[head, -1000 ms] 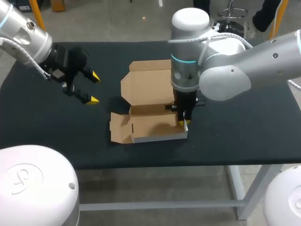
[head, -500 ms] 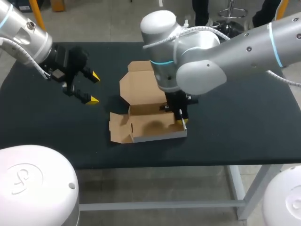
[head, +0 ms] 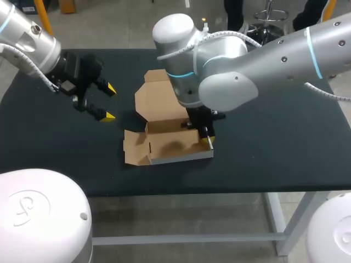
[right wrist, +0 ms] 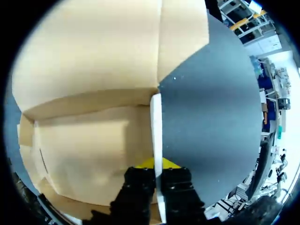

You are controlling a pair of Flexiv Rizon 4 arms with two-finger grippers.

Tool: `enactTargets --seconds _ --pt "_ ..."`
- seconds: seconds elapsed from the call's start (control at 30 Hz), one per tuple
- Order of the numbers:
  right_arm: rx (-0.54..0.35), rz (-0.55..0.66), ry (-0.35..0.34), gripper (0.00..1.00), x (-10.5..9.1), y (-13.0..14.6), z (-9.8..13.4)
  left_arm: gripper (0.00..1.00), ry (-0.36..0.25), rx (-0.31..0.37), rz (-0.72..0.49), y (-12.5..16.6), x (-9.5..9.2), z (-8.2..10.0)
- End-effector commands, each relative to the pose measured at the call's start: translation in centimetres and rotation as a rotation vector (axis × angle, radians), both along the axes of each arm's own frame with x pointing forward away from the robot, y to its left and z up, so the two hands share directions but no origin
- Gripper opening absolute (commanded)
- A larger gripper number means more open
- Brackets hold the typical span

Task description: Assemble the packaging by folding the flat box into shape, placing the metal phone stand inside, and closing the box properly

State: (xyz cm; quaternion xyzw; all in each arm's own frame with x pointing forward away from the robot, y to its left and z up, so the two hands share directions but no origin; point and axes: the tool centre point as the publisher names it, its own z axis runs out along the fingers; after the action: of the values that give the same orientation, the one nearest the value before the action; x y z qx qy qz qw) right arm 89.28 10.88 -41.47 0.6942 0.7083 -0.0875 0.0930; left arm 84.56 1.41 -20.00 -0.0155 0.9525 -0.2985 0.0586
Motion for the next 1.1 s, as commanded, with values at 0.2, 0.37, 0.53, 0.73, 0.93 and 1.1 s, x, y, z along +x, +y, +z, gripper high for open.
enactTargets --seconds 0.2,0.37,0.53,0.73,0.93,1.1 --pt "0.216 0.042 -0.019 0.0 -0.85 -0.83 0.08 1.0 0.002 0.005 0.0 0.03 -0.03 0.09" --pt "0.238 0.047 -0.012 0.0 -0.79 -0.74 -0.06 1.0 0.002 0.005 0.0 0.03 -0.03 0.09" --pt "0.244 0.047 0.004 0.0 -0.69 -0.69 -0.4 1.0 0.002 0.005 0.0 0.03 -0.03 0.09" --pt "0.24 0.035 0.025 0.0 -0.59 -0.8 -0.63 1.0 0.002 0.005 0.0 0.03 -0.03 0.09" --pt "0.235 0.031 0.032 0.0 -0.57 -0.83 -0.65 1.0 0.002 0.005 0.0 0.03 -0.03 0.09" --pt "0.237 0.021 0.039 0.0 -0.53 -0.87 -0.76 1.0 0.002 0.005 0.0 0.03 -0.03 0.09"
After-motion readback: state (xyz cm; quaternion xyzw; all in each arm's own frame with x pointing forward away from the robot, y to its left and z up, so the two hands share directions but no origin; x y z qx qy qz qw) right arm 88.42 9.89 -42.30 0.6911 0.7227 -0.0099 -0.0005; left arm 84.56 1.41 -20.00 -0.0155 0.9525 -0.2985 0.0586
